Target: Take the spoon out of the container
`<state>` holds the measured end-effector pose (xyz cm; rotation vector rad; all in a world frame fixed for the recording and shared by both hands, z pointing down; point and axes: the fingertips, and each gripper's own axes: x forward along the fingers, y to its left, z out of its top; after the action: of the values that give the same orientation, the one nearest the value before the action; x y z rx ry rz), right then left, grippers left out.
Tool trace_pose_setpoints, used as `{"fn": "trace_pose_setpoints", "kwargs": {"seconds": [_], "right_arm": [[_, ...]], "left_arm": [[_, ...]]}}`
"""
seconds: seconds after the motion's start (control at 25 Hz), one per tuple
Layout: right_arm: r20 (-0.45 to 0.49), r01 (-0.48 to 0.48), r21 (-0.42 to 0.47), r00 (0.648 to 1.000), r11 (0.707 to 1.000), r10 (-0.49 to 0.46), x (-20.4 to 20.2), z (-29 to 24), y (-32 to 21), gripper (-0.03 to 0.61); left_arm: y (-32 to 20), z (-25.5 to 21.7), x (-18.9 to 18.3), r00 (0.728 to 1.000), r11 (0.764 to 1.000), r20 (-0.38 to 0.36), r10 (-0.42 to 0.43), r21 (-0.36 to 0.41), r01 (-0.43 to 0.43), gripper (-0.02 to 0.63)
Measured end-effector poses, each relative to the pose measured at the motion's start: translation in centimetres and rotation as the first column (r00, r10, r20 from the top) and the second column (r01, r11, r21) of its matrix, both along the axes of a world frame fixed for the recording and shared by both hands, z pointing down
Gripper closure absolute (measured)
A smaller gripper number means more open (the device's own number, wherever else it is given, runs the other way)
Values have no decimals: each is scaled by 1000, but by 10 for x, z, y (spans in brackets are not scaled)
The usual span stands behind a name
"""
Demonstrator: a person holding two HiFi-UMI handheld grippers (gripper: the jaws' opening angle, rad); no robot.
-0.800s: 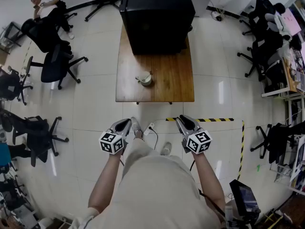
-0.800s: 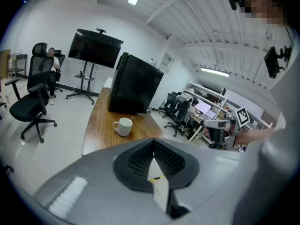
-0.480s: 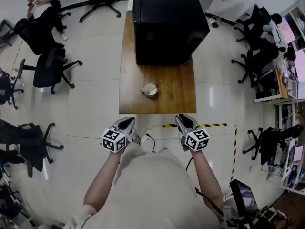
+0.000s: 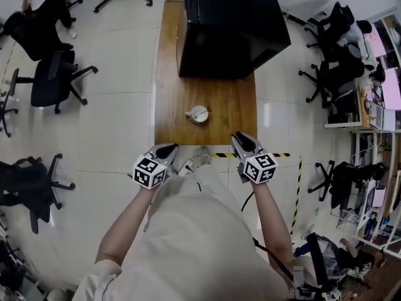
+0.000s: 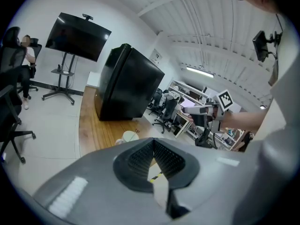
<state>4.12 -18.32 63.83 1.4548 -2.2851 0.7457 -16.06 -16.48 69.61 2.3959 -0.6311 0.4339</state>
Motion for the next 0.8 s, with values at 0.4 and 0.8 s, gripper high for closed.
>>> {"fn": "trace_pose_setpoints", "kwargs": {"seconds": [0.4,0.8], "right_arm": [[-27,168,-119,985,979,-172,-16,97,-83,471],[-11,289,-316,951,904,-308,-22,205,-121,471]], "left_arm": [[-41,-13,5,994,996,67,-83,26,81,614],[-77,-12,10,978,986,127,-168,22,167,614]]}}
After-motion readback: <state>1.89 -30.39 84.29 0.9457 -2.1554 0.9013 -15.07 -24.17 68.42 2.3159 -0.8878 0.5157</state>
